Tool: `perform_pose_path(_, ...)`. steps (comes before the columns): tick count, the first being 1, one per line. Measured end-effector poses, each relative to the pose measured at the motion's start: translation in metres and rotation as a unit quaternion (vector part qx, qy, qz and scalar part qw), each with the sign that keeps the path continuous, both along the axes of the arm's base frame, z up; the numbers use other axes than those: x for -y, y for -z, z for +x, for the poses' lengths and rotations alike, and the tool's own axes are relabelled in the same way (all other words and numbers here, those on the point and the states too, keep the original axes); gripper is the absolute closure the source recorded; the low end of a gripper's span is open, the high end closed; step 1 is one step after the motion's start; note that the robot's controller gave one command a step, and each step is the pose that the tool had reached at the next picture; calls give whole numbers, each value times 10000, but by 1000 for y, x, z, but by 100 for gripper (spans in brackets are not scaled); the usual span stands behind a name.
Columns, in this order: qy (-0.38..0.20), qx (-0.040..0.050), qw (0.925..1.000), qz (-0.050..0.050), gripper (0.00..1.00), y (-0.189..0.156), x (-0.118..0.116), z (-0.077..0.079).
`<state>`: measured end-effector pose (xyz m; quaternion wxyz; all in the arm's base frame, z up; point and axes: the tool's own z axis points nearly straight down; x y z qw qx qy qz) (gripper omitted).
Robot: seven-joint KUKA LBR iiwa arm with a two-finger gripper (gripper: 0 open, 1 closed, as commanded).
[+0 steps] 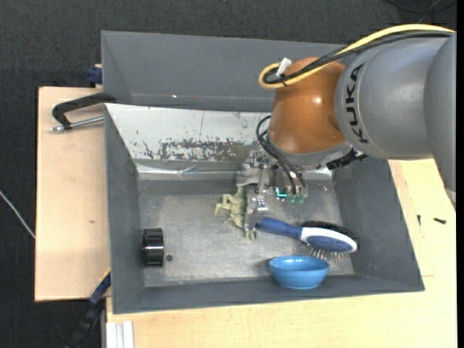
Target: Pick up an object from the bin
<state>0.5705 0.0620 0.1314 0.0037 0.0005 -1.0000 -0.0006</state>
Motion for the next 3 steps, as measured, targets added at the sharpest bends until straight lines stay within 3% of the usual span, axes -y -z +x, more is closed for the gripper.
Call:
perform_pose_path(1,266,161,9995,48,0,54,22,4)
perform_pose_path(2,250,193,9995,44,100,52,22,6)
perform_pose_path(3,-851,103,9963,-2,100,-96,31,-11)
